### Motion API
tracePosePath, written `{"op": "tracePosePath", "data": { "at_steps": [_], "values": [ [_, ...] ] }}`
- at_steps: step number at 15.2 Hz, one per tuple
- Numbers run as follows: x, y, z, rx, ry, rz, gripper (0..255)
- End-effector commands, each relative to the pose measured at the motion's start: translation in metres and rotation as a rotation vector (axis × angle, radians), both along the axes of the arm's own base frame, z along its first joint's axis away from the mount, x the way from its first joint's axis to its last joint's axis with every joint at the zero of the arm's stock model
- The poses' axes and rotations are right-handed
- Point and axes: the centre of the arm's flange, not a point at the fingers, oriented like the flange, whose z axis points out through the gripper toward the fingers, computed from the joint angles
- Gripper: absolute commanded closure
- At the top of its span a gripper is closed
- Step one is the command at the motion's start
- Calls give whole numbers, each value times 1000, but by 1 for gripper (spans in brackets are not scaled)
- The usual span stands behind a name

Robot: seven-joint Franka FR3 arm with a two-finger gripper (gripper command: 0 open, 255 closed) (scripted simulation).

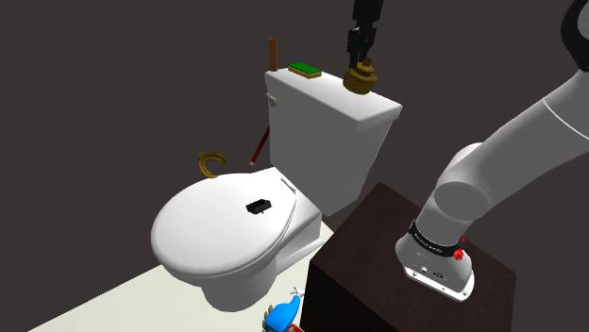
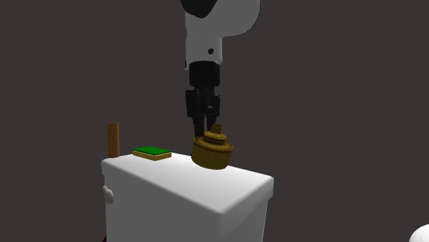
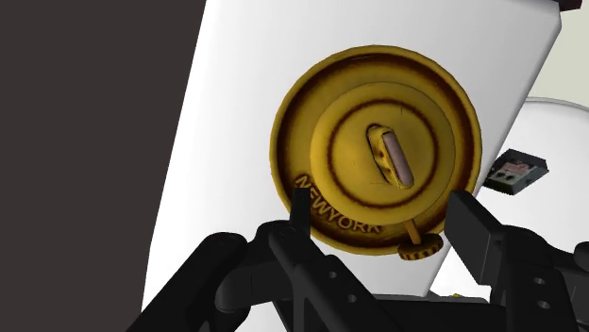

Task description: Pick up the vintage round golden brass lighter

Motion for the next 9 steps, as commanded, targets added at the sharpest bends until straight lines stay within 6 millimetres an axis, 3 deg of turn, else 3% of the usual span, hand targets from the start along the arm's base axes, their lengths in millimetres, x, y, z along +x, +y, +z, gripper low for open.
{"op": "tracePosePath", "data": {
  "at_steps": [1, 7, 9],
  "values": [
    [1, 1, 10, 0, 0, 0, 255],
    [1, 1, 42, 0, 0, 0, 255],
    [1, 1, 43, 0, 0, 0, 255]
  ]
}}
